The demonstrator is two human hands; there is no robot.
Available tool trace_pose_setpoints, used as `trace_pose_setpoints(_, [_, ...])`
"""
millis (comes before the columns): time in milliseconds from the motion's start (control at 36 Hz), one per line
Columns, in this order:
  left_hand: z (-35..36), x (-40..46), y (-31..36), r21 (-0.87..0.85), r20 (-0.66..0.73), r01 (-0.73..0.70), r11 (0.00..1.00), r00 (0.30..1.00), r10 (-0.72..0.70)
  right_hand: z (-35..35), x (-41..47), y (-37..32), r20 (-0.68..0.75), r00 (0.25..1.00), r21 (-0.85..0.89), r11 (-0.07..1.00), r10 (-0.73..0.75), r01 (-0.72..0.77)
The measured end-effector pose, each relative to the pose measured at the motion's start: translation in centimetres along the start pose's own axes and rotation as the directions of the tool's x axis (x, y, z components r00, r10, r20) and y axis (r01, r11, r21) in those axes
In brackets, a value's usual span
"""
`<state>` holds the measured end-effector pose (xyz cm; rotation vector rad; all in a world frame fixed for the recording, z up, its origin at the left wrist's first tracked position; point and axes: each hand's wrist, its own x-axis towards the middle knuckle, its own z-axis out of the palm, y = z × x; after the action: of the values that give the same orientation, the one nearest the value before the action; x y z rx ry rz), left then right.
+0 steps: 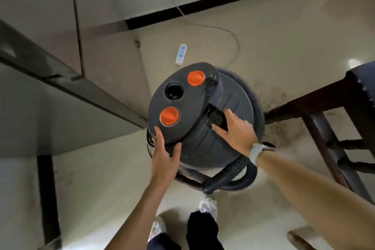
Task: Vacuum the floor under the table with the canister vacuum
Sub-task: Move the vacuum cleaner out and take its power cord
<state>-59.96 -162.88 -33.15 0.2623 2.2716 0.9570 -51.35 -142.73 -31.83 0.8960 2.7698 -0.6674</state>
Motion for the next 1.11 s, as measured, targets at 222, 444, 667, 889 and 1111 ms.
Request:
trace_pose_setpoints(222, [-0.9, 2.7, 3.4, 0.114, -0.12, 0.119, 0.986, 0.987, -0.105, -3.2, 6.7, 1.7, 0.071, 0.989, -0.179, 0.974, -0.127, 0.138])
trace_pose_setpoints(444, [-1.7, 6.1, 8.7, 0.462, -0.129, 0.096, 0.882, 0.991, -0.041, -5.1, 12.5, 3.4, 0.085, 0.99, -0.373, 0.918, -0.111, 0.134])
trace_pose_setpoints(667, [-2.5, 14.1, 11.4, 0.449, 0.133, -0.212, 0.868, 0.976, 0.17, -6.9, 16.9, 3.1, 0.188, 0.972, -0.442, 0.871, -0.144, 0.215])
trace_pose_setpoints(889, [-0.6, 17.0, 12.4, 0.223, 0.212, -0.177, 0.959, 0.969, 0.13, -9.4, 22.7, 4.6, 0.132, 0.989, -0.525, 0.843, -0.06, 0.121])
trace_pose_setpoints(1111, [-0.8, 17.8, 12.7, 0.045, 0.044, -0.295, 0.955, 0.955, 0.293, -8.1, 17.8, 0.3, -0.263, 0.918, 0.306, 0.928, 0.296, -0.212])
